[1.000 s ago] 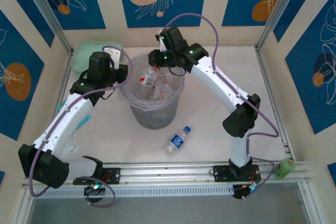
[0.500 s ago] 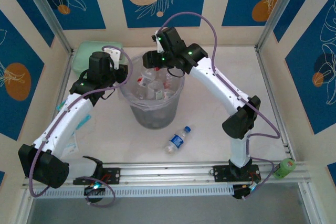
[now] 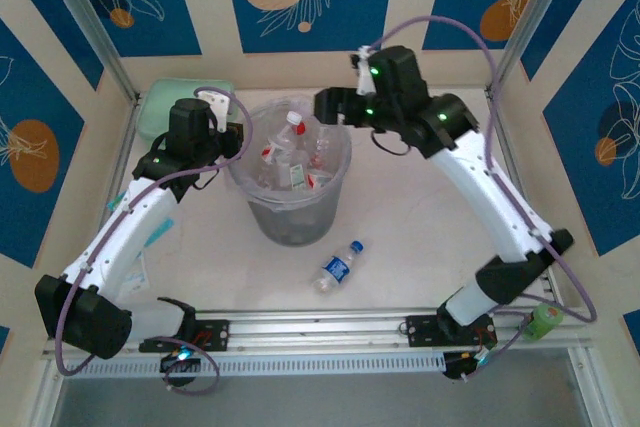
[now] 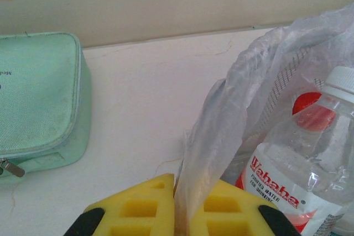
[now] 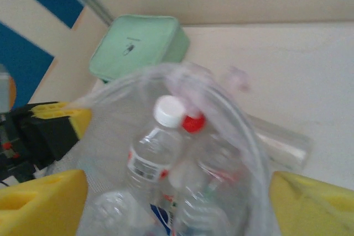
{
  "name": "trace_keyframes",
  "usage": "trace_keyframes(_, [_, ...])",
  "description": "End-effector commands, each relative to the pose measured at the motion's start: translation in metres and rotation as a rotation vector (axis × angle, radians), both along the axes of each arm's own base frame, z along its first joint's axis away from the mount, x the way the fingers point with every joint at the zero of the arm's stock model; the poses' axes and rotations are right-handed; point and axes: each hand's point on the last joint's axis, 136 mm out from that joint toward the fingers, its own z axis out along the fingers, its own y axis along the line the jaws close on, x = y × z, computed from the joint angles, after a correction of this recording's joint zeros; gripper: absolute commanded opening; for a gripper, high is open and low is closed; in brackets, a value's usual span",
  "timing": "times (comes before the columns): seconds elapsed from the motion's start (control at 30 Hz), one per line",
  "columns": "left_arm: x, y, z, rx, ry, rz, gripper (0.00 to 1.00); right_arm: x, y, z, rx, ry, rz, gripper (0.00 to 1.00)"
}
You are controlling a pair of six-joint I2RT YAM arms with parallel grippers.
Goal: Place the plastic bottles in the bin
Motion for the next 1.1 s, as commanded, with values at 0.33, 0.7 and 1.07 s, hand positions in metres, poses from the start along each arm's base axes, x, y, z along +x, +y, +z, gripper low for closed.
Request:
trace_keyframes(0.33, [-0.001, 0.005, -0.035, 0.034, 0.104, 0.018, 0.02, -0.141, -0.097, -0.148, 0.13, 0.533, -0.37, 0.99])
trace_keyframes(0.7, [0.002, 0.004, -0.041, 0.042, 0.118, 0.02, 0.02, -0.19, -0.028, -0.256, 0.161, 0.9, -0.274, 0.99])
trace_keyframes(1.07, [0.002, 0.006, -0.045, 0.059, 0.124, 0.023, 0.02, -0.196, 0.008, -0.31, 0.194, 1.015, -0.292, 1.0])
